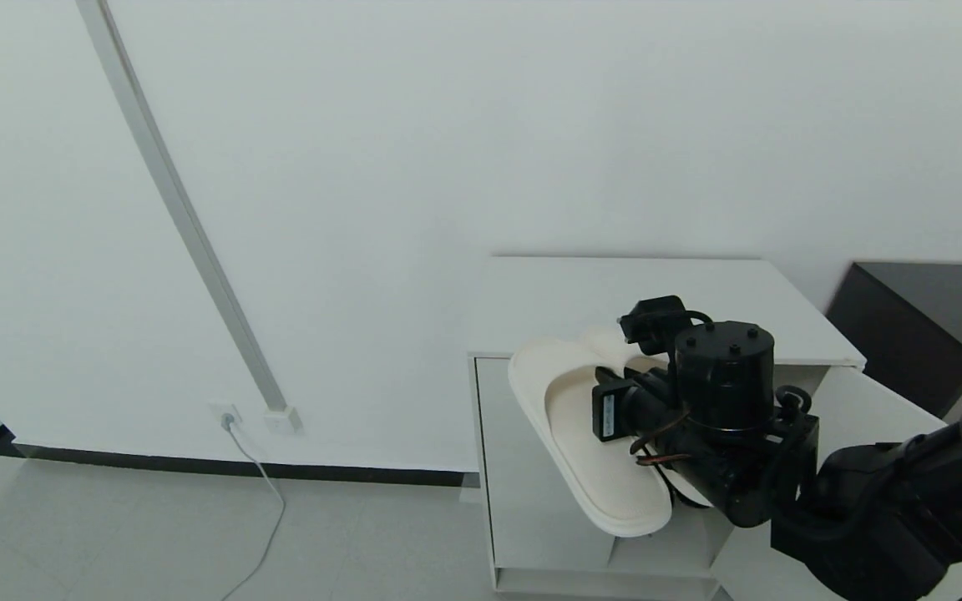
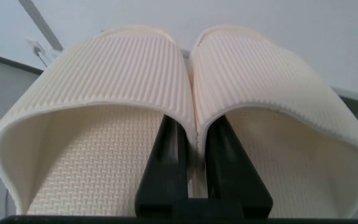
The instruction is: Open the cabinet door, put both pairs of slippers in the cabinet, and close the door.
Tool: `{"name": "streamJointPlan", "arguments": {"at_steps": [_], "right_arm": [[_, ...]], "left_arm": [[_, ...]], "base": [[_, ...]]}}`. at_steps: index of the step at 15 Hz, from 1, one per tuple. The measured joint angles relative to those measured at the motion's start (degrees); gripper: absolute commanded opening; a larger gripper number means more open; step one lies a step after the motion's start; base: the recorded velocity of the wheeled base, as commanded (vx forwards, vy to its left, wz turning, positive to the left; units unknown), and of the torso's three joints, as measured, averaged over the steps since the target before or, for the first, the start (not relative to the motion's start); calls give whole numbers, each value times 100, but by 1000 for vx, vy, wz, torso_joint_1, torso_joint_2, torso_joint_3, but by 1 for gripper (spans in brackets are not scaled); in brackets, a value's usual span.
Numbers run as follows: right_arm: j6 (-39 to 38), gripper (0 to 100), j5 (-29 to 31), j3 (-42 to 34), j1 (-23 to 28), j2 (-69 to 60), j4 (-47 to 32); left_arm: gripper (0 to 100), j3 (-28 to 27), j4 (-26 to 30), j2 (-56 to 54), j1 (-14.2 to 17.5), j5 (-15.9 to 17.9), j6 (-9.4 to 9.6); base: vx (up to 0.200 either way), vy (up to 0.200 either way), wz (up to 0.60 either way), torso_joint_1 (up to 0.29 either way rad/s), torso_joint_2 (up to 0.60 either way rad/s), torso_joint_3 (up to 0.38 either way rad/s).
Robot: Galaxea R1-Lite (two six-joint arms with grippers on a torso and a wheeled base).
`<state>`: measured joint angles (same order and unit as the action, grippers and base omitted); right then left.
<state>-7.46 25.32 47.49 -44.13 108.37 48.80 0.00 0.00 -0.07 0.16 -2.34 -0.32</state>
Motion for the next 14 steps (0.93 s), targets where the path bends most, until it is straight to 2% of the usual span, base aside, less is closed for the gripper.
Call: {"name": "streamJointPlan", "arguments": {"at_steps": [14], "right_arm": [[0, 0, 7, -89, -7, 30, 145]], "left_arm": [[0, 0, 0, 0, -2, -1, -20]], "base": [[0, 0, 0, 0, 0, 0]]}}
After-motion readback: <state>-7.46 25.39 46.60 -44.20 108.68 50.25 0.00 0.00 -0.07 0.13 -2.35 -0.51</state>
